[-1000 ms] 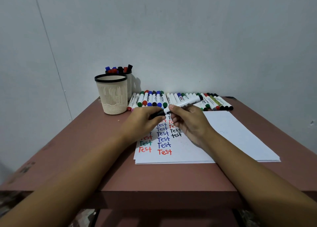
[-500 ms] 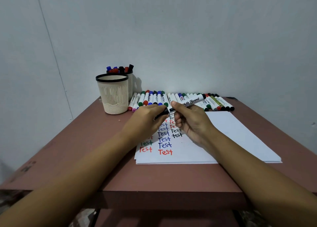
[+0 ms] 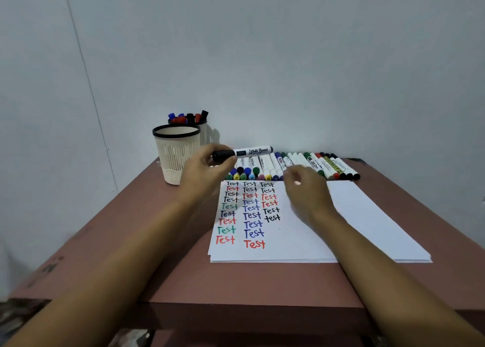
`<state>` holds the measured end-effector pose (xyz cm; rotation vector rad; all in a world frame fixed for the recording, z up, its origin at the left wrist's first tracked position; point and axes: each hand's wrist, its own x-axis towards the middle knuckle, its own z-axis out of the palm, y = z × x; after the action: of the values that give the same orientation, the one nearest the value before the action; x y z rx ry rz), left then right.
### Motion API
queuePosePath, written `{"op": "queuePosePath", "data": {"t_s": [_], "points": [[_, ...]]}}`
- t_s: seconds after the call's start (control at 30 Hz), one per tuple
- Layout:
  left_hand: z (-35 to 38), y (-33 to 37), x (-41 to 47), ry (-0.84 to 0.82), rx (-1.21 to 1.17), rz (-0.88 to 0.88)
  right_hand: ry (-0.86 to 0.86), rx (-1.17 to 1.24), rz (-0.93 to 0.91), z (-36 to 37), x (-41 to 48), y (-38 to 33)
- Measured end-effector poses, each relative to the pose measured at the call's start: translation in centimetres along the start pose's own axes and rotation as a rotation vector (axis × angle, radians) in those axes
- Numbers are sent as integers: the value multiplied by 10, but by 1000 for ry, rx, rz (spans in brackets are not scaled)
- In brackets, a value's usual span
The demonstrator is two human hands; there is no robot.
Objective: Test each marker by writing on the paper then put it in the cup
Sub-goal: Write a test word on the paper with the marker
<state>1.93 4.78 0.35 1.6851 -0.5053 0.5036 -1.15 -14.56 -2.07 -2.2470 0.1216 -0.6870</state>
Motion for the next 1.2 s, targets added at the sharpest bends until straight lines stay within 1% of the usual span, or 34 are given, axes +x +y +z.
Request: {"op": "queuePosePath", "data": {"t_s": [0.07, 0.13, 0.27, 0.4, 0.47, 0.57, 0.73, 0.8, 0.93, 1.03, 1.07, 1.13, 1.2], "points": [[-7, 5, 13, 14, 69, 30, -182, -212, -69, 7, -2, 6], [-16, 12, 34, 61, 130, 35, -257, -315, -96, 11, -2, 7], [-46, 32, 90, 203, 332, 21, -296, -434, -135, 11, -4, 8], [-71, 45, 134, 247, 506, 3, -295, -463, -149, 11, -2, 7], [-77, 37, 151, 234, 567, -8, -293, -475, -164, 13, -1, 8], [-77, 20, 166, 206, 597, -12, -287, -484, -169, 14, 0, 9], [-69, -8, 178, 153, 703, 42, -285, -489, -183, 15, 0, 10], [-67, -18, 181, 136, 735, 36, -286, -494, -189, 15, 0, 9], [-63, -33, 180, 62, 843, -41, -286, -500, -185, 15, 1, 9], [-64, -39, 182, -87, 1107, -166, -287, -495, -179, 15, 0, 10], [-65, -39, 182, -118, 1157, -190, -287, -491, -180, 15, 0, 10], [-64, -36, 181, -117, 1152, -178, -287, -490, -181, 15, 0, 10], [-63, -30, 179, -72, 1081, -106, -290, -488, -177, 15, 0, 9]]}}
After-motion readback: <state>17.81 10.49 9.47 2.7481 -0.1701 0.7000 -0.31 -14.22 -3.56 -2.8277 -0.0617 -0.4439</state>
